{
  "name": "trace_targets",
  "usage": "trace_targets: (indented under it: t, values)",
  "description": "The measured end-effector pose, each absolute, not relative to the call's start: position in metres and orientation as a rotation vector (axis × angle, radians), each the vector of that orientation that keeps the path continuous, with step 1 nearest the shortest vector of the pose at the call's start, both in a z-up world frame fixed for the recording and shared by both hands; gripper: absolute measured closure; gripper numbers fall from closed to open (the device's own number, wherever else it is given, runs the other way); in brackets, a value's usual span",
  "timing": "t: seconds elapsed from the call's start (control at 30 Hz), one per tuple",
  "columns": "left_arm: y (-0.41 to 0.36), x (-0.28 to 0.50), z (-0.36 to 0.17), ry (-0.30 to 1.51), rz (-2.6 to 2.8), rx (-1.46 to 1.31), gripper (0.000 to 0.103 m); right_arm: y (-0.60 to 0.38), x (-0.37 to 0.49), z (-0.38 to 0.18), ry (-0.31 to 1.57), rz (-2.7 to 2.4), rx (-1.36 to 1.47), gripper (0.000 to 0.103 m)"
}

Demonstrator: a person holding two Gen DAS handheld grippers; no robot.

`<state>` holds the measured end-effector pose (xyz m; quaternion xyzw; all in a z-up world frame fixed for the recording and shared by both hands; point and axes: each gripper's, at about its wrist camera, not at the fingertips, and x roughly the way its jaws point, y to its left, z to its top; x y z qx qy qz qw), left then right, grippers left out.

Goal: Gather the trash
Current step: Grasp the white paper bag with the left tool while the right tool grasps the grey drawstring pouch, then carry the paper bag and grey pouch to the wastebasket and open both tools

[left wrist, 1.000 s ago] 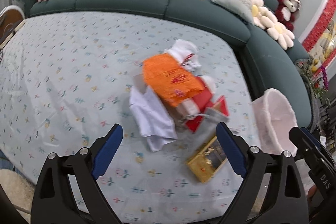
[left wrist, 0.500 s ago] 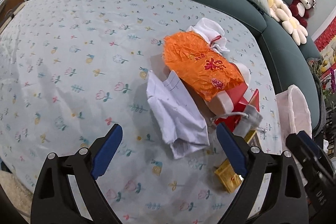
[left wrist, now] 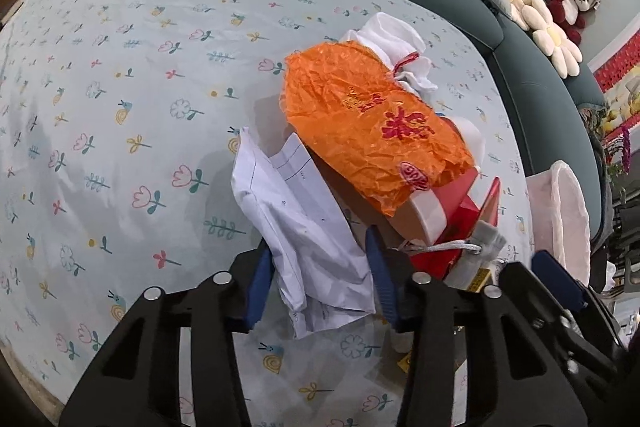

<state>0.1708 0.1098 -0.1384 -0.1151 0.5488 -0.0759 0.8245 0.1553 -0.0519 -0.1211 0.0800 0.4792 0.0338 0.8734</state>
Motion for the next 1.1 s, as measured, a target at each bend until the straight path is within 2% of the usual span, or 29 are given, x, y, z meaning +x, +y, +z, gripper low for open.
trace_targets:
  t: [0.03, 0.07, 0.3, 0.4, 0.47, 0.5, 0.57, 0.67, 1.1]
  values:
    - [0.110, 0.170, -0.138, 1.165, -0.162, -0.243, 0.068, -0.051, 0.156, -0.122, 1.003, 0.074, 0.168, 0.044]
    - [0.111, 0.169, -0.137, 1.165, -0.176, -0.247, 0.084, -0.048, 0.158, -0.124, 1.006, 0.079, 0.167, 0.044]
    - [0.113, 0.163, -0.133, 1.163, -0.178, -0.244, 0.085, -0.033, 0.170, -0.137, 1.032, 0.103, 0.161, 0.044]
    - [0.117, 0.160, -0.132, 1.164, -0.176, -0.249, 0.085, -0.033, 0.172, -0.144, 1.051, 0.118, 0.174, 0.059]
    - [0.117, 0.160, -0.130, 1.161, -0.174, -0.246, 0.085, -0.033, 0.171, -0.147, 1.059, 0.132, 0.183, 0.074]
    - [0.118, 0.159, -0.129, 1.159, -0.173, -0.249, 0.085, -0.033, 0.170, -0.147, 1.057, 0.137, 0.185, 0.077]
    - [0.119, 0.157, -0.126, 1.154, -0.170, -0.253, 0.085, -0.033, 0.169, -0.145, 1.056, 0.157, 0.190, 0.093]
    - [0.117, 0.155, -0.123, 1.148, -0.171, -0.256, 0.085, -0.035, 0.166, -0.142, 1.047, 0.165, 0.190, 0.098]
    - [0.091, 0.134, -0.078, 1.071, -0.229, -0.232, 0.085, -0.060, 0.143, -0.081, 0.897, 0.161, 0.231, 0.100]
